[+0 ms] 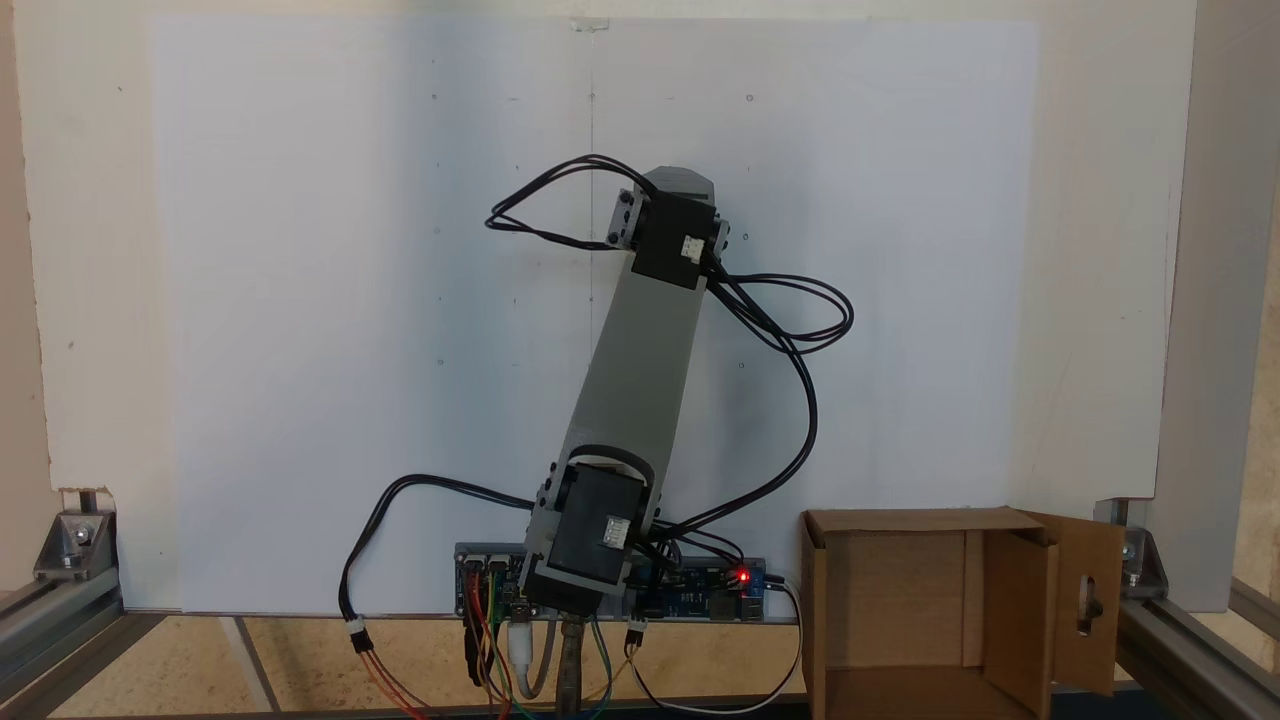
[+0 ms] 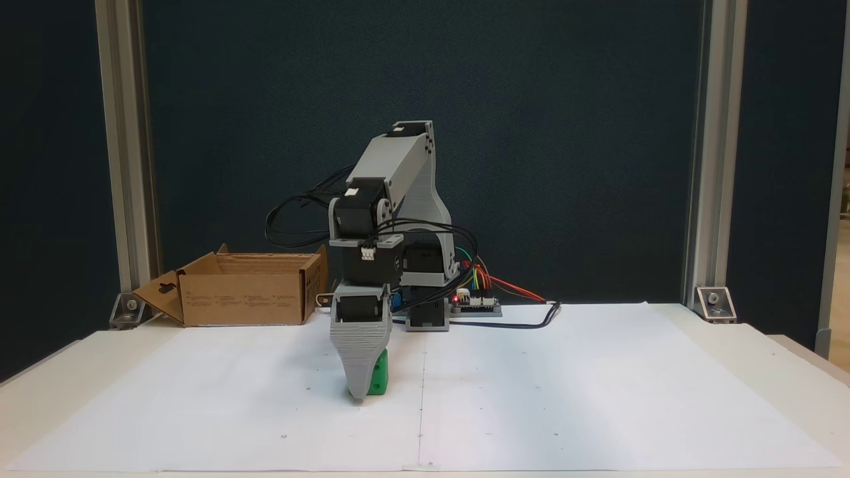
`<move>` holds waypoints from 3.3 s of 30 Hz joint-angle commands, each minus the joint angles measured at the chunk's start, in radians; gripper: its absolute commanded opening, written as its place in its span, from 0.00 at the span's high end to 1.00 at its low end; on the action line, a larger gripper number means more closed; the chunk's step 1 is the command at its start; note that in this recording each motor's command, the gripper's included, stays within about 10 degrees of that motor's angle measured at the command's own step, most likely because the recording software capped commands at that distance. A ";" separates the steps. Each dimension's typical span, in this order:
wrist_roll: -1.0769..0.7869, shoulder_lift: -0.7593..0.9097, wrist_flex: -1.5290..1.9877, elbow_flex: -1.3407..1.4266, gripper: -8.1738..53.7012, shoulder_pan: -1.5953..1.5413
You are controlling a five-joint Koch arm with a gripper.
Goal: Grasp a green dice and put it in the bin.
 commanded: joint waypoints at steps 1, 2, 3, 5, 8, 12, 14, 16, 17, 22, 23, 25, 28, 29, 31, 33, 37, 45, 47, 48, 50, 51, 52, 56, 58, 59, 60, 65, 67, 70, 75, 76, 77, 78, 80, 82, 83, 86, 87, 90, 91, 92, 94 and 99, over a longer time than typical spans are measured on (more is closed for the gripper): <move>-0.063 0.000 -0.012 -0.015 0.28 0.012; -0.063 0.000 -0.014 -0.015 0.28 0.014; -0.063 0.000 -0.015 -0.015 0.28 0.014; -0.064 -0.002 -0.015 -0.015 0.28 0.014; -0.064 -0.005 -0.015 -0.015 0.34 0.015; -0.067 -0.003 -0.017 -0.015 0.47 0.021; -0.071 -0.005 -0.017 -0.015 0.56 0.023; -0.072 -0.005 -0.017 -0.015 0.68 0.025; -0.072 -0.003 -0.018 -0.015 0.68 0.025; -0.069 0.006 -0.017 -0.017 0.68 0.018; -0.067 0.021 -0.002 -0.023 0.68 0.018; -0.058 0.055 0.080 -0.055 0.68 0.008; 0.014 0.103 0.253 -0.152 0.68 -0.002; 0.041 0.123 0.303 -0.190 0.68 -0.003; 0.095 0.155 0.408 -0.282 0.68 -0.005; 0.138 0.176 0.507 -0.393 0.68 -0.003; 0.149 0.207 0.696 -0.572 0.68 -0.002; 0.163 0.258 0.765 -0.583 0.68 0.130; 0.118 0.276 0.756 -0.583 0.68 0.249; 0.094 0.285 0.746 -0.584 0.68 0.318; 0.037 0.304 0.718 -0.583 0.68 0.460; 0.009 0.308 0.703 -0.584 0.68 0.532; -0.020 0.314 0.683 -0.584 0.68 0.606; -0.101 0.321 0.580 -0.600 0.68 0.897; -0.146 0.321 0.551 -0.609 0.68 1.041; -0.167 0.321 0.548 -0.611 0.68 1.113; -0.184 0.321 0.537 -0.611 0.68 1.185; -0.261 0.298 0.437 -0.609 0.68 1.476; -0.278 0.247 0.368 -0.611 0.68 1.537; -0.295 0.140 0.265 -0.609 0.68 1.586; -0.304 -0.041 0.167 -0.609 0.68 1.592; -0.304 -0.066 0.141 -0.609 0.68 1.592; -0.304 -0.087 0.117 -0.609 0.68 1.595; -0.304 -0.106 0.100 -0.609 0.68 1.601; -0.304 -0.130 0.077 -0.609 0.68 1.606; -0.305 -0.130 0.064 -0.609 0.68 1.606; -0.304 -0.132 0.058 -0.609 0.68 1.606; -0.301 -0.132 0.051 -0.607 0.34 1.609; -0.298 -0.132 0.052 -0.606 0.28 1.611; -0.293 -0.126 0.051 -0.607 0.15 1.609; -0.284 -0.089 0.052 -0.607 0.15 1.608; -0.255 -0.051 0.052 -0.607 0.15 1.601; -0.163 0.046 0.052 -0.609 0.16 1.571; 0.059 0.320 0.072 -0.607 0.16 1.308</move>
